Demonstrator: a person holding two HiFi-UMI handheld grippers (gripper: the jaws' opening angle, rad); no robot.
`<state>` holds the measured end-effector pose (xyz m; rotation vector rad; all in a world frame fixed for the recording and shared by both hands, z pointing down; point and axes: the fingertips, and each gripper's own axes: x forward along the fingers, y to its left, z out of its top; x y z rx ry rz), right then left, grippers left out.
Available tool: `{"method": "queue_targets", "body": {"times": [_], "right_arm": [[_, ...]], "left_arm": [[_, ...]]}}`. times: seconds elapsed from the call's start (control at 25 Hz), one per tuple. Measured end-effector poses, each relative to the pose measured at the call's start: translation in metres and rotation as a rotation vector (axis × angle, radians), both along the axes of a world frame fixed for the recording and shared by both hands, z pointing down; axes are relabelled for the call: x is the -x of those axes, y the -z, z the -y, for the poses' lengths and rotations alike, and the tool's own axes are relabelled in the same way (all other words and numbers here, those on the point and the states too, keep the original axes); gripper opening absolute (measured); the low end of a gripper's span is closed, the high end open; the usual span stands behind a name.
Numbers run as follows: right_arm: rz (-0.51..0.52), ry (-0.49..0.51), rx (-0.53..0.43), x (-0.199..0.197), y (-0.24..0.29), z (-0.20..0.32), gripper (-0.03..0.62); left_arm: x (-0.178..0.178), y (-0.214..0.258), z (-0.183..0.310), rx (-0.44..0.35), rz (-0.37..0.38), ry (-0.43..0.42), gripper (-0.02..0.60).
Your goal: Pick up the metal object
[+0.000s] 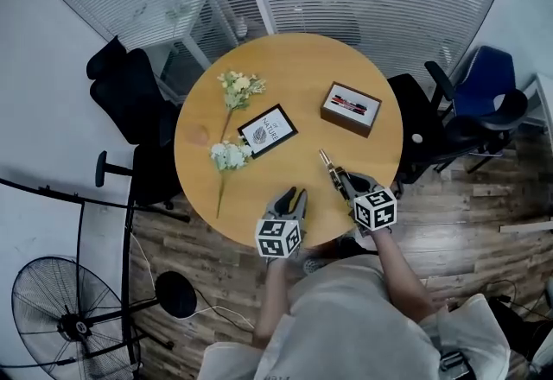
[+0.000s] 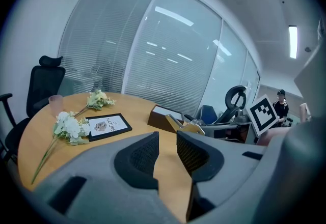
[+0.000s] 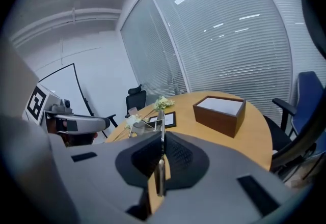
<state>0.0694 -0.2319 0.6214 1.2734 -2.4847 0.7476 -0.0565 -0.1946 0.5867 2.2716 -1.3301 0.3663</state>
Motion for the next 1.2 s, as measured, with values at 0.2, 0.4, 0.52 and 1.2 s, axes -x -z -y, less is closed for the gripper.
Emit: {"method": "queue_targets", "body": {"times": [0.2, 0.4, 0.52, 1.2], "right_arm": [[0.013, -0.020, -0.016, -0.001, 0.008, -0.005, 0.002], [0.135, -0.020, -0.007, 0.007, 0.010, -0.012, 0.000], [0.130, -0.021, -0.001, 0.007, 0.007, -0.015, 0.002], [0.124, -0.038, 0.018, -0.004, 0.002, -0.024, 0.002]], "left_arm": [[0.000, 0.000, 0.003, -0.001, -0.013, -0.003, 0.104], [0.000, 0.001, 0.009, -0.005, -0.024, 0.006, 0.104], [-0.001, 0.000, 0.009, -0.008, -0.028, 0.006, 0.104], [-0.004, 0.003, 0.008, -0.014, -0.035, 0.025, 0.025]]}}
